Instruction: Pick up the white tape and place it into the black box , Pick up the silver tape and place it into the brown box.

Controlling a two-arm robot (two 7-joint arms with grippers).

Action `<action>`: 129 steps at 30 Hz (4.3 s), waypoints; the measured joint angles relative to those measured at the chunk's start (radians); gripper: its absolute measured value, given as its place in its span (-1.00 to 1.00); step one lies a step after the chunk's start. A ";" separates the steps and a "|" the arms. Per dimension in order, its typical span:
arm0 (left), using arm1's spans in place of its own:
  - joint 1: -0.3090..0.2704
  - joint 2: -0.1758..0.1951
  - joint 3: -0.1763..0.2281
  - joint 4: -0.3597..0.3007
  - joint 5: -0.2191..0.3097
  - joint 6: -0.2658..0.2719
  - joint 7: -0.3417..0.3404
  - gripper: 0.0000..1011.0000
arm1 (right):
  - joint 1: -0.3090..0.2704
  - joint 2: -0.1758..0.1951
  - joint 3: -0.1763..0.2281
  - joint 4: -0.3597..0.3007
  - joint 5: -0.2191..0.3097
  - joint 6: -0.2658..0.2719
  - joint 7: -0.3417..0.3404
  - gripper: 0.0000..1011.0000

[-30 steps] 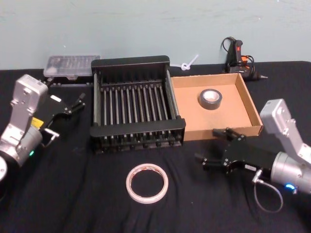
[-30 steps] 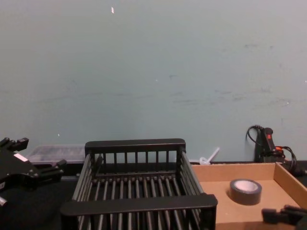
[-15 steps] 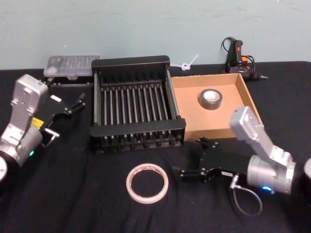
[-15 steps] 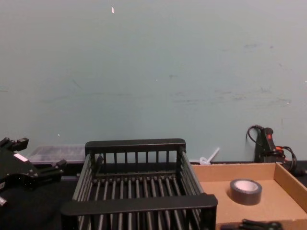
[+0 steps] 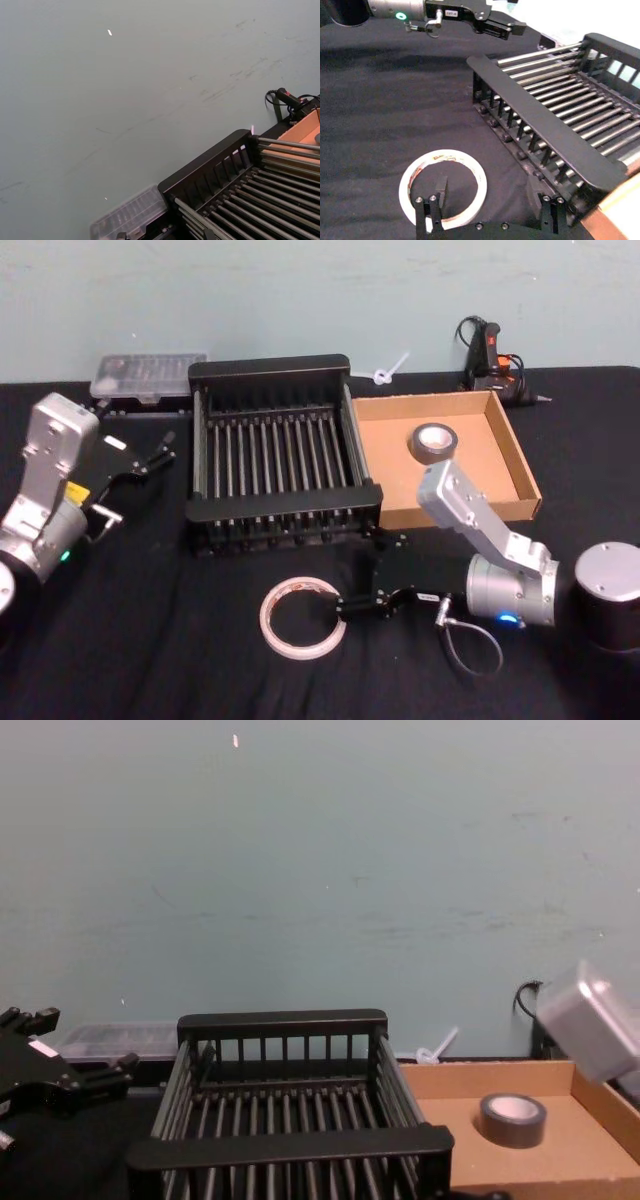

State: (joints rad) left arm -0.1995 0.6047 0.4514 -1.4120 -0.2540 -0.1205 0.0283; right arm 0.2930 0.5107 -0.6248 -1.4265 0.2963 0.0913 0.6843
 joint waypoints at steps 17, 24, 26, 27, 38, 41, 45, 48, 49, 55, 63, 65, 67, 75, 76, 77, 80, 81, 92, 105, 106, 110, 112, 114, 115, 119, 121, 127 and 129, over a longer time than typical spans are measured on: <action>0.000 0.000 0.000 0.000 0.000 0.000 0.000 0.98 | 0.078 -0.056 -0.066 0.103 -0.013 0.015 0.027 0.98; 0.000 0.000 0.000 0.000 0.000 0.000 0.000 0.98 | 0.085 -0.061 -0.082 0.114 -0.013 0.021 0.034 0.98; 0.000 0.000 0.000 0.000 0.000 0.000 0.000 0.98 | 0.086 -0.062 -0.085 0.116 -0.012 0.023 0.035 0.98; 0.000 0.000 0.000 0.000 0.000 0.000 0.000 0.98 | 0.086 -0.062 -0.085 0.116 -0.012 0.023 0.035 0.98; 0.000 0.000 0.000 0.000 0.000 0.000 0.000 0.98 | 0.090 -0.066 -0.095 0.124 -0.009 0.038 0.029 0.98; 0.000 0.000 0.000 0.000 0.000 0.000 0.000 0.98 | 0.091 -0.068 -0.096 0.127 -0.010 0.039 0.025 0.98; 0.000 0.000 0.000 0.000 0.000 0.000 0.000 0.98 | 0.092 -0.070 -0.097 0.131 -0.010 0.040 0.023 0.98; 0.000 0.000 0.000 0.000 0.000 0.000 0.000 0.98 | 0.092 -0.072 -0.097 0.133 -0.011 0.042 0.020 0.98; 0.000 0.000 0.000 0.000 0.000 0.000 0.000 0.98 | 0.093 -0.072 -0.098 0.135 -0.011 0.042 0.019 0.98; 0.000 0.000 0.000 0.000 0.000 0.000 0.000 0.98 | 0.093 -0.074 -0.098 0.137 -0.016 0.043 0.013 0.98; 0.000 0.000 0.000 0.000 0.000 0.000 0.000 0.98 | 0.093 -0.074 -0.098 0.137 -0.016 0.043 0.014 0.98; 0.000 0.000 0.000 0.000 0.000 0.000 0.000 0.98 | 0.093 -0.073 -0.098 0.137 -0.016 0.043 0.014 0.94; 0.000 0.000 0.000 0.000 0.000 0.000 0.000 0.98 | 0.093 -0.073 -0.098 0.137 -0.016 0.043 0.014 0.83; 0.000 0.000 0.000 0.000 0.000 0.000 0.000 0.98 | 0.093 -0.073 -0.098 0.136 -0.016 0.042 0.015 0.50; 0.000 0.000 0.000 0.000 0.000 0.000 0.000 0.98 | 0.093 -0.073 -0.098 0.136 -0.016 0.042 0.015 0.39; 0.000 0.000 0.000 0.000 0.000 0.000 0.000 0.98 | 0.093 -0.073 -0.098 0.136 -0.016 0.042 0.015 0.34; 0.000 0.000 0.000 0.000 0.000 0.000 0.000 0.98 | 0.093 -0.073 -0.097 0.136 -0.016 0.042 0.015 0.14; 0.000 0.000 0.000 0.000 0.000 0.000 0.000 0.98 | 0.093 -0.073 -0.097 0.136 -0.016 0.042 0.015 0.06; 0.000 0.000 0.000 0.000 0.000 0.000 0.000 0.98 | 0.093 -0.073 -0.097 0.135 -0.015 0.042 0.015 -0.62; 0.000 0.000 0.000 0.000 0.000 0.000 0.000 0.98 | 0.092 -0.073 -0.096 0.135 -0.010 0.041 0.019 -0.80; 0.000 0.000 0.000 0.000 0.000 0.000 0.000 0.98 | 0.092 -0.072 -0.095 0.134 -0.008 0.041 0.021 -0.80; 0.000 0.000 0.000 0.000 0.000 0.000 0.000 0.98 | 0.087 -0.064 -0.090 0.123 0.007 0.035 0.033 -0.80; 0.000 0.000 0.000 0.000 0.000 0.000 0.000 0.98 | 0.085 -0.059 -0.087 0.117 0.012 0.033 0.037 -0.80; 0.000 0.000 0.000 0.000 0.000 0.000 0.000 0.98 | 0.081 -0.051 -0.083 0.106 0.021 0.028 0.043 -0.80; 0.000 0.000 0.000 0.000 0.000 0.000 0.000 0.98 | 0.079 -0.044 -0.081 0.095 0.026 0.025 0.047 -0.80; 0.000 0.000 0.000 0.000 0.000 0.000 0.000 0.98 | 0.070 -0.025 -0.071 0.066 0.041 0.016 0.052 -0.80; 0.000 0.000 0.000 0.000 0.000 0.000 0.000 0.98 | 0.067 -0.018 -0.067 0.052 0.047 0.012 0.053 -0.80; 0.000 0.000 0.000 0.000 0.000 0.000 0.000 0.98 | 0.056 0.012 -0.050 0.004 0.073 -0.004 0.055 -0.80; 0.000 0.000 0.000 0.000 0.000 0.000 0.000 0.98 | 0.054 0.020 -0.042 -0.007 0.082 -0.010 0.054 -0.80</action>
State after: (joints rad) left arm -0.1995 0.6047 0.4514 -1.4120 -0.2539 -0.1205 0.0283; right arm 0.3473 0.5304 -0.6667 -1.4334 0.3782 0.0815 0.7385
